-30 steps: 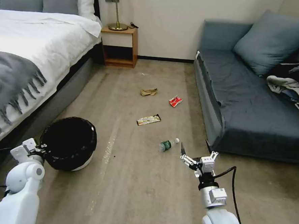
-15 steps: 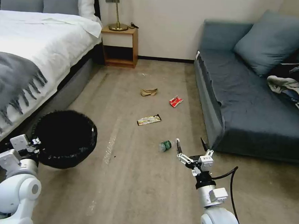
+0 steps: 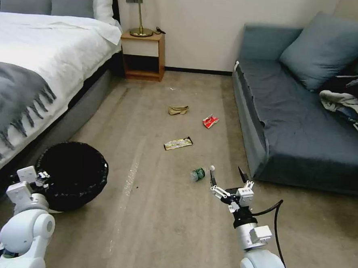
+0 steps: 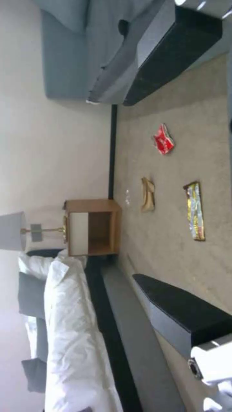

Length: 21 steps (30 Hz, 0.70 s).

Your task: Pick up the trash bin, then pick up the garbage on the floor and place it into the trash bin.

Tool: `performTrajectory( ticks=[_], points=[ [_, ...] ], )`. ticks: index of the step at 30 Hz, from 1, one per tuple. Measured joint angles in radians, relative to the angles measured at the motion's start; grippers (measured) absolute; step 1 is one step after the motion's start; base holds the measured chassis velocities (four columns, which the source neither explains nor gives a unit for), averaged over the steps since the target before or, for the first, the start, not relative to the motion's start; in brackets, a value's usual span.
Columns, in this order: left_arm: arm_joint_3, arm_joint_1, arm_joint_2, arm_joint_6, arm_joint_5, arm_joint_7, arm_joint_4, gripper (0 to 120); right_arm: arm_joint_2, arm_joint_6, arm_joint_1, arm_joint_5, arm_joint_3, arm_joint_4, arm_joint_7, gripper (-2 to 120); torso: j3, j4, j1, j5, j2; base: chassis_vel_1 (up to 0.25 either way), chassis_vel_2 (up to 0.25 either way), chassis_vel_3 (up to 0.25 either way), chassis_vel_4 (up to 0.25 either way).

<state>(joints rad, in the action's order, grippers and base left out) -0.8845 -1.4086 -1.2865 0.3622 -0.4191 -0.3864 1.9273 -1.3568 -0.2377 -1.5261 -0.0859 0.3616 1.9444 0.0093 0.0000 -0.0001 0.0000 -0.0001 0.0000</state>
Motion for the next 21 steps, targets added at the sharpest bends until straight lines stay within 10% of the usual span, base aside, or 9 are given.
performTrajectory(
  ticks=[21],
  points=[
    [0.007, 0.011, 0.000, 0.011, -0.001, 0.020, -0.010, 7, -0.001, -0.001, 0.016, -0.007, -0.004, -0.018, -0.011, 100, 0.000, 0.0001, 0.000, 0.0001, 0.000, -0.142, 0.144, 0.150, -0.137]
  ],
)
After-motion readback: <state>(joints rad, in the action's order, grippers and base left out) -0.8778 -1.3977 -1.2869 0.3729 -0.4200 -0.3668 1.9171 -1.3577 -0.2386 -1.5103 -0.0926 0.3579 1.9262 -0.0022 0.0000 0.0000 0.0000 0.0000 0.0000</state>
